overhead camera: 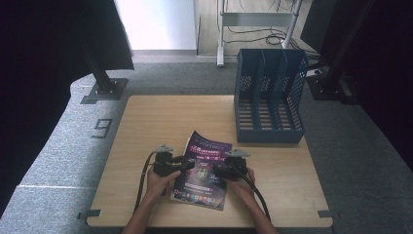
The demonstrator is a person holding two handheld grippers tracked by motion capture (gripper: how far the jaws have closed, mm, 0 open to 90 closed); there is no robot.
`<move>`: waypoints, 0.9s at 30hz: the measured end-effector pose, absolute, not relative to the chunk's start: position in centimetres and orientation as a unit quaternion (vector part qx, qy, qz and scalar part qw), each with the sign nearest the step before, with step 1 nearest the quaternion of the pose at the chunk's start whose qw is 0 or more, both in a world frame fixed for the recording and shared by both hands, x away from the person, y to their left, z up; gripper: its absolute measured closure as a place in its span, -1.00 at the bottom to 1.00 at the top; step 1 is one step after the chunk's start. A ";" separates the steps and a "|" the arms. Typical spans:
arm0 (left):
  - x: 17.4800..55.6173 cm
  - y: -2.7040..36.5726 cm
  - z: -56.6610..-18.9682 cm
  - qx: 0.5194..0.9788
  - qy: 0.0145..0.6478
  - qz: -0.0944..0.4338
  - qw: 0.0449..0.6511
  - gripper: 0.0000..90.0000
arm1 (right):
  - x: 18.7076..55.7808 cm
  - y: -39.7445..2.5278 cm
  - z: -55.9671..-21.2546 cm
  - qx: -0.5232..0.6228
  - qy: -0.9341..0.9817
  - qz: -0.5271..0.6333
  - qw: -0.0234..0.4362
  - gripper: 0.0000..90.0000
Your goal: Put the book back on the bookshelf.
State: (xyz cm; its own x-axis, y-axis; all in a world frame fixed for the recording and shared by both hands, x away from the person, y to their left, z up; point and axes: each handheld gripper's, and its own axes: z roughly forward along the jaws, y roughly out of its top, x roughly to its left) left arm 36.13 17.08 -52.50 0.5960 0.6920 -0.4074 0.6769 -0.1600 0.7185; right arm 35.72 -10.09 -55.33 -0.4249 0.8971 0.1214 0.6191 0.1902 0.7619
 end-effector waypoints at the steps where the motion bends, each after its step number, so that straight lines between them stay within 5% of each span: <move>1: 36.4 17.1 -52.8 0.764 0.452 0.012 0.459 -0.26 | 35.7 -10.1 -55.3 0.505 0.750 0.387 0.180 -0.55; 27: 38.7 15.5 -54.2 0.790 0.454 0.047 0.409 -0.14 | 35.7 -10.1 -55.3 0.506 0.749 0.387 0.181 -0.54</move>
